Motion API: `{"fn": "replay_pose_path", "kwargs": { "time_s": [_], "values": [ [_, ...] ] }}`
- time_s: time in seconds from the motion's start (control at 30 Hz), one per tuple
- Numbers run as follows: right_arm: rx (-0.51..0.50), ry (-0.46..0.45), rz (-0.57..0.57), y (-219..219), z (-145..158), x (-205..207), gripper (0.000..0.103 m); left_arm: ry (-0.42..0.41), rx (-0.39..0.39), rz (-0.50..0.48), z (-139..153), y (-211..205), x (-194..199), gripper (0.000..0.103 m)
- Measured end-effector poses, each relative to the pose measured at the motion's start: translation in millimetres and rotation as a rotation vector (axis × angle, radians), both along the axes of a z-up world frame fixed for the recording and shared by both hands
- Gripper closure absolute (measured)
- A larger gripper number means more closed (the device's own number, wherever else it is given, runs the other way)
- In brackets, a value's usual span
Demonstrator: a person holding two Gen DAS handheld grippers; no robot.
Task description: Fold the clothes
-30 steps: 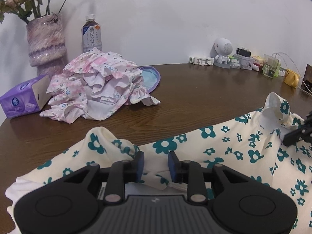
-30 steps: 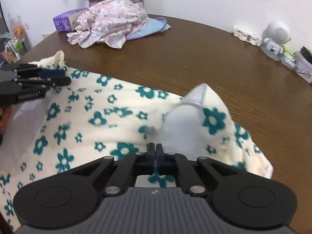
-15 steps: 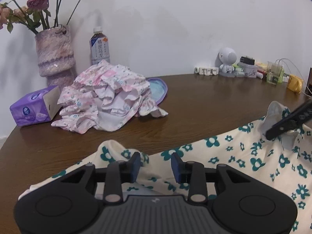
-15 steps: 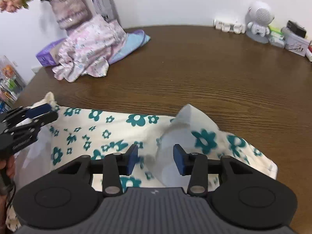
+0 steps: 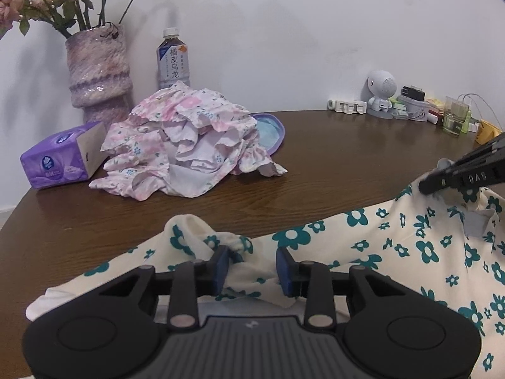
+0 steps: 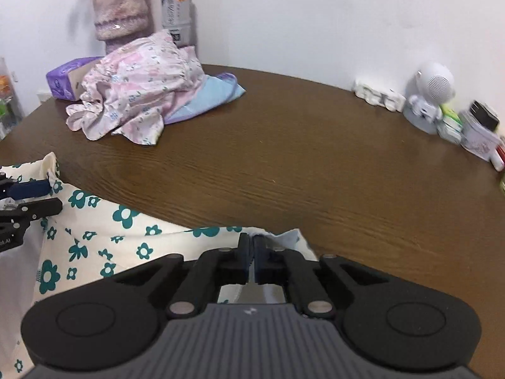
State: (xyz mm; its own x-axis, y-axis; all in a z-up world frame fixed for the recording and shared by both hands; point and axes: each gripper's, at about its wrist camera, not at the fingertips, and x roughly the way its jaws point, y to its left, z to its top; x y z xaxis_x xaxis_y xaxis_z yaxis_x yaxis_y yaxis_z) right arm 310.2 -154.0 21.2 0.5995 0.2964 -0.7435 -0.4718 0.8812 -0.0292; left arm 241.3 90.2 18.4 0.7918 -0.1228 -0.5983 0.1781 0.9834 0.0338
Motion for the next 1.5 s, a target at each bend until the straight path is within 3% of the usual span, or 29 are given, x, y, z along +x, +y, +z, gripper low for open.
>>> {"fn": "replay_pose_path", "kwargs": {
  "time_s": [0.13,0.23,0.27,0.4,0.47,0.57,0.6,0.77,0.83,0.9,1.03,1.07,1.1,1.33,1.43,1.47,1.5],
  "values": [
    [0.03,0.083,0.003,-5.9,-0.3,-0.4,0.096,0.003,0.004,-0.003,-0.4,-0.9,-0.5,0.07],
    [0.085,0.118,-0.02,-27.0,14.9,-16.8,0.076,0.003,0.011,-0.005,-0.4,-2.4,-0.6,0.069],
    [0.078,0.119,-0.017,-31.7,18.1,-24.7,0.067,0.002,0.014,-0.006,-0.3,-3.1,-0.6,0.069],
    [-0.042,0.125,-0.037,-44.6,13.2,-52.3,0.063,0.001,0.028,-0.01,-0.9,-5.2,-0.5,0.068],
    [-0.099,0.132,-0.043,-48.5,0.8,-60.0,0.068,0.001,0.029,-0.011,-1.4,-5.0,-0.7,0.068],
    [-0.164,0.084,-0.032,-52.7,-3.4,-72.9,0.093,0.001,0.027,-0.012,-1.9,-4.4,-0.7,0.067],
    [-0.166,0.088,-0.041,-56.8,-2.5,-73.5,0.094,0.001,0.026,-0.012,-1.8,-4.3,-0.7,0.067],
    [-0.163,0.117,-0.091,-73.0,5.4,-72.3,0.092,0.001,0.027,-0.012,-1.7,-4.9,-0.7,0.067],
    [-0.129,0.078,-0.114,-78.8,14.7,-74.2,0.086,0.0,0.029,-0.012,-1.8,-5.3,-0.8,0.067],
    [-0.132,0.051,-0.158,-86.6,16.9,-71.2,0.065,0.0,0.03,-0.012,-2.0,-5.8,-1.1,0.067],
    [-0.184,0.059,-0.232,-100.4,8.2,-60.5,0.064,0.0,0.032,-0.011,-2.5,-6.1,-1.3,0.067],
    [-0.193,0.082,-0.226,-101.5,2.4,-59.0,0.075,0.0,0.033,-0.011,-2.6,-6.1,-1.3,0.067],
    [-0.197,0.098,-0.223,-102.9,-1.7,-57.8,0.101,0.0,0.033,-0.011,-2.6,-6.1,-1.4,0.067],
    [-0.178,0.105,-0.253,-110.1,0.6,-54.7,0.101,0.0,0.034,-0.012,-2.9,-6.2,-1.6,0.067],
    [-0.141,0.072,-0.262,-109.7,10.4,-60.5,0.087,-0.001,0.038,-0.012,-3.2,-6.6,-1.7,0.067],
    [-0.136,0.056,-0.258,-107.8,13.1,-61.0,0.07,-0.001,0.039,-0.012,-3.2,-6.5,-1.7,0.067],
    [-0.138,0.044,-0.256,-105.7,13.4,-61.3,0.063,-0.001,0.038,-0.012,-3.1,-6.5,-1.8,0.067]
  ]
}}
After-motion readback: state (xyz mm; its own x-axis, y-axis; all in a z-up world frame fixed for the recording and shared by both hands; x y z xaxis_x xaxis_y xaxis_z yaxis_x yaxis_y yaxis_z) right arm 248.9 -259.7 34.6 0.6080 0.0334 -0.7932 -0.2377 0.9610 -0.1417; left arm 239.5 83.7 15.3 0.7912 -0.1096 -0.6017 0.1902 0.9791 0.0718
